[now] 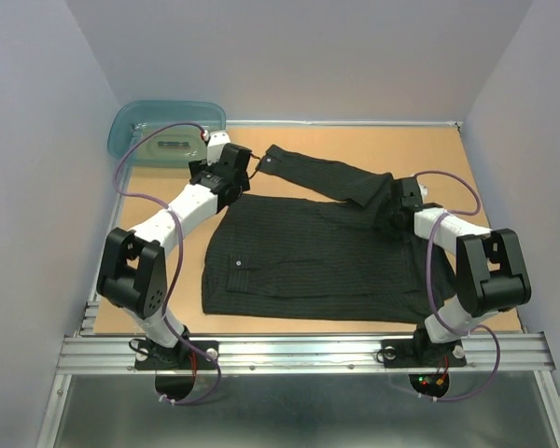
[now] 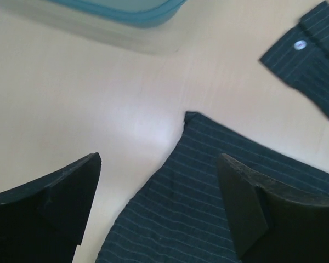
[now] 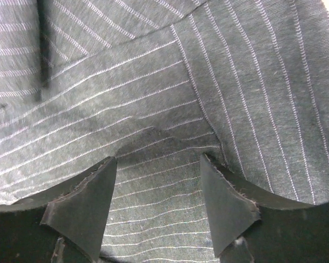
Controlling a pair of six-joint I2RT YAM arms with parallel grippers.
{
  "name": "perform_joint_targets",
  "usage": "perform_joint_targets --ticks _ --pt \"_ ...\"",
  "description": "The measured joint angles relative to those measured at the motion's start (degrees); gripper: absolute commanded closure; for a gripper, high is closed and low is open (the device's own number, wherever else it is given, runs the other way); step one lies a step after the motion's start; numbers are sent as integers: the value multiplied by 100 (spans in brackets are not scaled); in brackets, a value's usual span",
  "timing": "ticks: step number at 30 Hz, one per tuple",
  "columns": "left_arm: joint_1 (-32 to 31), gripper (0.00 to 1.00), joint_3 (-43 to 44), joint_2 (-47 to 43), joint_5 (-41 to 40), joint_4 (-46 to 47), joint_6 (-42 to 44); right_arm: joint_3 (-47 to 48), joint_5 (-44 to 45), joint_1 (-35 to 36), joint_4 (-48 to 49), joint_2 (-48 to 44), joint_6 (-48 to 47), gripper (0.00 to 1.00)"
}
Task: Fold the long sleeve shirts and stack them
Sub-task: Flatten the shirt out
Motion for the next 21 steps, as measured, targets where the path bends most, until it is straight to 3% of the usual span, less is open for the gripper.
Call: perform_joint_targets --ticks 6,12,21 --pt "76 2 28 251 192 -564 -260 4 0 -37 -284 -223 -63 32" --pt "76 15 -391 -234 1189 -326 -535 455 -118 -55 -448 -319 -264 39" --pt "90 19 -1349 111 2218 87 -1027 1453 -527 -376 -166 638 -374 46"
